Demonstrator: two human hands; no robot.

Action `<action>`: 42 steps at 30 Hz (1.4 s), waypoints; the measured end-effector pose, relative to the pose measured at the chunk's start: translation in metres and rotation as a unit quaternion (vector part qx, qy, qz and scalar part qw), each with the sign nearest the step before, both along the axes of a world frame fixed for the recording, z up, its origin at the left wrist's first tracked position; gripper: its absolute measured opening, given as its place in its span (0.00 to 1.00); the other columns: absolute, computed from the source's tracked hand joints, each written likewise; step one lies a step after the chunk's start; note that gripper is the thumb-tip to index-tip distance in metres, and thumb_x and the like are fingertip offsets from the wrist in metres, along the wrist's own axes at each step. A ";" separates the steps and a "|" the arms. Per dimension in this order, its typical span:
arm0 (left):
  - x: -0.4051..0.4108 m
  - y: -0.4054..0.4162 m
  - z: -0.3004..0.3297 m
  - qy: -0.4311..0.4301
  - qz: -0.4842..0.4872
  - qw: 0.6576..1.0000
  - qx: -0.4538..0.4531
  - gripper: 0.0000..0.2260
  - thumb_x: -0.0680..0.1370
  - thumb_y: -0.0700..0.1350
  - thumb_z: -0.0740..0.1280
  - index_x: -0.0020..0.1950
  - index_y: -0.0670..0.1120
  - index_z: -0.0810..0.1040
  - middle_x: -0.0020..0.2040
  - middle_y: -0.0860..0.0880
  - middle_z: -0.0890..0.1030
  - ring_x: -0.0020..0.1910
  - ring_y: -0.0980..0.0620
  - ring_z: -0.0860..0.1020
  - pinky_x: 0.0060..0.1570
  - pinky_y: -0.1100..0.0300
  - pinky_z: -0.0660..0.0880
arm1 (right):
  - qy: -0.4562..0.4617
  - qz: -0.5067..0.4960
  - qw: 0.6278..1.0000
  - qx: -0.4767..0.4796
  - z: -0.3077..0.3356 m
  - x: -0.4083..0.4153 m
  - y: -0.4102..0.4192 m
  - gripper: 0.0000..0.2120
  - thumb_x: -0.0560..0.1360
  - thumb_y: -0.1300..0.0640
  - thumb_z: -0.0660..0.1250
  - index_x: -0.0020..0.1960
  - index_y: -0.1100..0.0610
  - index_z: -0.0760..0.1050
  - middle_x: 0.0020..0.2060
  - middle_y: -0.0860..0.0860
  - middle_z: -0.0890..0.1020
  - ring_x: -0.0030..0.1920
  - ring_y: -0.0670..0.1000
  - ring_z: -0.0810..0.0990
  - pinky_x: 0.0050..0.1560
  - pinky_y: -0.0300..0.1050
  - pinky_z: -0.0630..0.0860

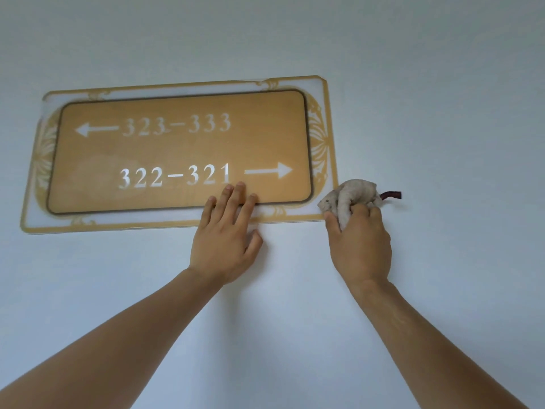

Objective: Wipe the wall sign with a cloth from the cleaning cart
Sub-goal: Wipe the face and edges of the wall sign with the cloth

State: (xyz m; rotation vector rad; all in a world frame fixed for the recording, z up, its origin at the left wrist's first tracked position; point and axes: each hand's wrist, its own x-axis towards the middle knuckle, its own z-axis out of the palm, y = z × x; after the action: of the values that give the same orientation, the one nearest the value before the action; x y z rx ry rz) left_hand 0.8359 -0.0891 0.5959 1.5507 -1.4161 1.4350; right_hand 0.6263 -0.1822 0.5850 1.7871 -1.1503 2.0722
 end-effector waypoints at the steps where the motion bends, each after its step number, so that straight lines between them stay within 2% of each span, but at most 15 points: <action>1: 0.003 0.001 -0.003 -0.001 -0.002 1.000 -0.003 0.30 0.77 0.53 0.55 0.79 0.47 0.59 0.82 0.44 0.54 0.81 0.46 0.50 0.78 0.43 0.50 | -0.018 0.012 1.000 0.007 -0.001 0.003 0.000 0.21 0.78 0.44 0.65 0.57 0.62 0.73 0.53 0.58 0.77 0.46 0.61 0.80 0.37 0.45 0.68; 5: 0.014 0.007 -0.013 -0.011 -0.002 1.000 -0.004 0.30 0.77 0.52 0.56 0.78 0.44 0.62 0.81 0.42 0.56 0.80 0.44 0.52 0.77 0.41 0.51 | -0.088 0.086 0.991 0.050 -0.005 0.017 0.005 0.23 0.77 0.42 0.65 0.56 0.62 0.73 0.49 0.57 0.81 0.47 0.59 0.80 0.40 0.46 0.72; 8: 0.032 0.018 -0.020 -0.012 -0.006 1.000 0.003 0.30 0.77 0.52 0.57 0.78 0.43 0.61 0.81 0.42 0.55 0.80 0.44 0.52 0.77 0.42 0.50 | -0.136 0.114 0.981 0.076 -0.009 0.037 0.017 0.23 0.77 0.41 0.66 0.55 0.62 0.73 0.46 0.56 0.82 0.46 0.59 0.82 0.43 0.50 0.78; 11: 0.052 0.036 -0.019 0.019 -0.026 0.999 -0.004 0.30 0.77 0.53 0.57 0.78 0.44 0.61 0.81 0.41 0.56 0.80 0.43 0.52 0.77 0.43 0.49 | -0.175 0.125 0.973 0.087 -0.009 0.059 0.034 0.22 0.76 0.42 0.67 0.53 0.62 0.74 0.43 0.55 0.83 0.45 0.58 0.83 0.40 0.47 0.77; 16: 0.102 0.075 -0.005 0.053 -0.046 0.997 -0.018 0.29 0.78 0.54 0.55 0.78 0.46 0.60 0.80 0.40 0.57 0.80 0.43 0.51 0.78 0.43 0.47 | -0.158 0.143 0.973 0.093 -0.002 0.129 0.072 0.21 0.75 0.42 0.68 0.52 0.61 0.76 0.42 0.54 0.83 0.43 0.55 0.82 0.37 0.45 0.77; 19: 0.145 0.103 0.000 0.044 -0.031 0.998 -0.018 0.29 0.78 0.54 0.55 0.78 0.45 0.61 0.80 0.39 0.57 0.80 0.43 0.51 0.77 0.42 0.48 | -0.189 0.137 0.968 0.092 0.000 0.166 0.093 0.23 0.76 0.42 0.68 0.54 0.63 0.75 0.45 0.56 0.83 0.43 0.55 0.81 0.33 0.41 0.71; 22: 0.179 0.124 -0.001 0.068 -0.009 0.998 -0.018 0.29 0.77 0.54 0.55 0.77 0.45 0.60 0.79 0.39 0.57 0.80 0.42 0.52 0.77 0.41 0.48 | -0.185 0.139 0.968 0.103 0.000 0.196 0.110 0.23 0.76 0.42 0.68 0.55 0.63 0.74 0.46 0.56 0.83 0.45 0.58 0.82 0.38 0.44 0.73; 25: 0.214 0.146 -0.007 0.103 0.005 0.995 -0.014 0.29 0.77 0.53 0.55 0.77 0.45 0.60 0.79 0.39 0.58 0.79 0.41 0.52 0.77 0.41 0.49 | -0.200 0.158 0.961 0.107 0.001 0.239 0.132 0.23 0.77 0.43 0.67 0.57 0.64 0.72 0.48 0.56 0.82 0.47 0.59 0.82 0.38 0.44 0.71; 31: 0.274 0.185 -0.011 0.109 0.037 0.993 0.003 0.32 0.75 0.55 0.52 0.78 0.46 0.57 0.79 0.39 0.56 0.79 0.41 0.50 0.77 0.40 0.48 | -0.218 0.191 0.948 0.133 0.003 0.314 0.173 0.26 0.77 0.44 0.67 0.62 0.64 0.66 0.54 0.57 0.81 0.49 0.60 0.82 0.42 0.47 0.75; 35: 0.310 0.208 -0.009 0.105 0.054 0.993 -0.004 0.31 0.76 0.54 0.55 0.77 0.44 0.57 0.79 0.37 0.57 0.79 0.40 0.51 0.76 0.39 0.50 | -0.234 0.196 0.944 0.130 0.003 0.355 0.199 0.26 0.78 0.45 0.67 0.62 0.65 0.65 0.55 0.57 0.80 0.50 0.60 0.82 0.40 0.44 0.70; 39: 0.328 0.224 -0.007 0.104 0.043 0.994 -0.011 0.30 0.77 0.52 0.57 0.77 0.44 0.58 0.78 0.37 0.58 0.78 0.39 0.53 0.76 0.39 0.53 | -0.202 0.228 0.944 0.128 0.001 0.405 0.229 0.26 0.77 0.46 0.68 0.62 0.65 0.66 0.55 0.58 0.81 0.49 0.60 0.82 0.39 0.44 0.71; 42: 0.333 0.233 -0.005 0.092 0.026 0.995 -0.026 0.29 0.77 0.53 0.53 0.76 0.43 0.59 0.77 0.36 0.61 0.78 0.39 0.56 0.75 0.39 0.54 | -0.152 0.251 0.946 0.141 0.002 0.448 0.254 0.27 0.76 0.45 0.69 0.61 0.65 0.67 0.53 0.58 0.82 0.48 0.59 0.83 0.38 0.44 0.73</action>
State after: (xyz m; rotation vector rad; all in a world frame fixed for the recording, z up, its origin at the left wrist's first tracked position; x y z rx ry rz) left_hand 1.1686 0.1434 0.5911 1.6508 -1.2290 1.3113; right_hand 1.0742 0.0722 0.5866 2.1243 -1.2115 2.6657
